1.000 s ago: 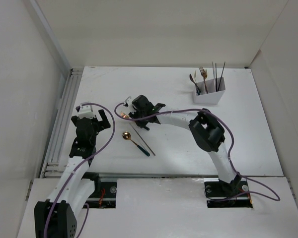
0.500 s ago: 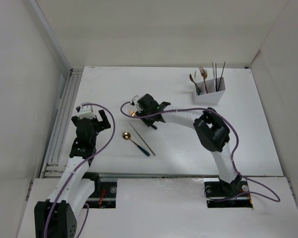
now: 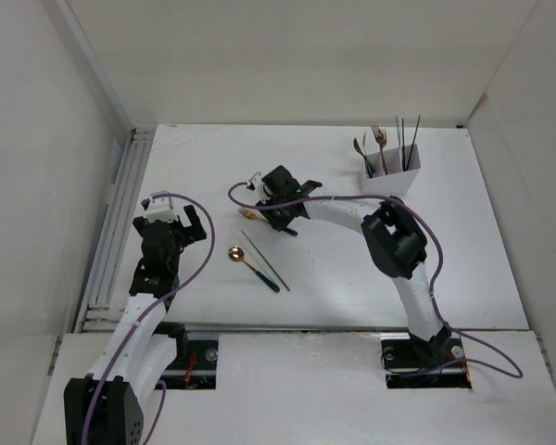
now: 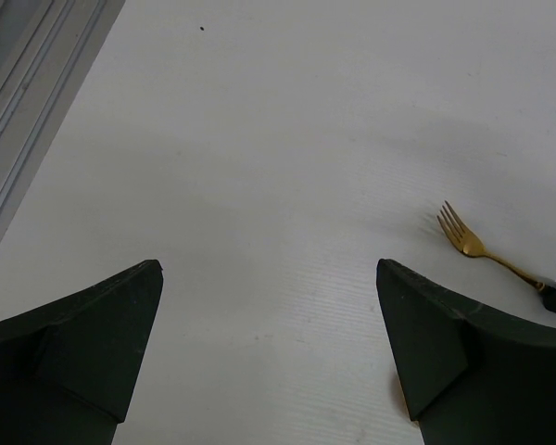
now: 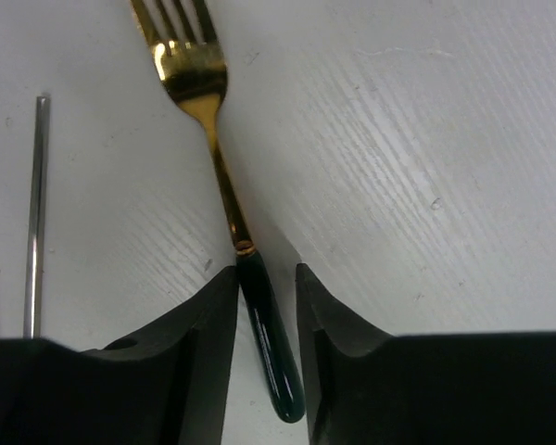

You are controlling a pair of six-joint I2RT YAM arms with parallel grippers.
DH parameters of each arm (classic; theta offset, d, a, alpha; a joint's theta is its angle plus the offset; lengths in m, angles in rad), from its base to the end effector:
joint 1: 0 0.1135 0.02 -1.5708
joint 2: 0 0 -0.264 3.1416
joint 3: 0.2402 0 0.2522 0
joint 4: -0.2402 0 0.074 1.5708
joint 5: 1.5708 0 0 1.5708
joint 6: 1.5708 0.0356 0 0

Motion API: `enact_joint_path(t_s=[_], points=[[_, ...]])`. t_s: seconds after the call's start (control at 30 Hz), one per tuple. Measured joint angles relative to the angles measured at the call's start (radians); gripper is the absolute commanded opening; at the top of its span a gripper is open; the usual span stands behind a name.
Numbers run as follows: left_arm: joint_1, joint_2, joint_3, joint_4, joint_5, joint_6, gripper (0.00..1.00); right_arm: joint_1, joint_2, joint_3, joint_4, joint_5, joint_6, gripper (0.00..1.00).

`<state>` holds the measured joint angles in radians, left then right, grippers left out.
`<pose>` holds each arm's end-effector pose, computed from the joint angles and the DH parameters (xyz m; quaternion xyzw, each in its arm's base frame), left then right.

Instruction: Sort the eating utensils into containers

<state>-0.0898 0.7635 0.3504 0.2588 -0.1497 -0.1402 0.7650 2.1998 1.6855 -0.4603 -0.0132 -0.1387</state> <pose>0.1854 -0.0114 0.2359 -0.0677 0.7559 -0.0180 0.6509 0.3457 0.3325 0.1680 -0.4191 0.8591 0.0965 0.2775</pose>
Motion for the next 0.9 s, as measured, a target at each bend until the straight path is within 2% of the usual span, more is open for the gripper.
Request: enact_joint_path(t_s=[0.07, 0.1, 0.13, 0.43, 0.77, 0.9], points=[[0.000, 0.000, -0.004, 0.005, 0.000, 0.000, 1.00, -0.003, 0.000, 0.000, -0.001, -0.026, -0.016, 0.20], [0.000, 0.000, -0.006, 0.006, 0.000, 0.000, 1.00, -0.003, 0.000, -0.001, -0.002, -0.036, -0.026, 0.01], [0.000, 0.000, -0.008, 0.007, 0.000, 0.000, 1.00, -0.003, 0.000, -0.001, -0.003, -0.041, -0.032, 0.00], [0.000, 0.000, -0.015, 0.007, 0.000, 0.000, 1.00, -0.065, -0.020, -0.035, 0.030, -0.165, -0.039, 0.00], [0.000, 0.000, -0.015, 0.007, 0.000, 0.000, 1.00, -0.317, -0.260, -0.166, 0.159, -0.240, -0.010, 0.00], [0.000, 0.002, -0.015, 0.007, 0.000, 0.000, 1.00, -0.422, -0.377, -0.179, 0.246, -0.200, -0.013, 0.00]])
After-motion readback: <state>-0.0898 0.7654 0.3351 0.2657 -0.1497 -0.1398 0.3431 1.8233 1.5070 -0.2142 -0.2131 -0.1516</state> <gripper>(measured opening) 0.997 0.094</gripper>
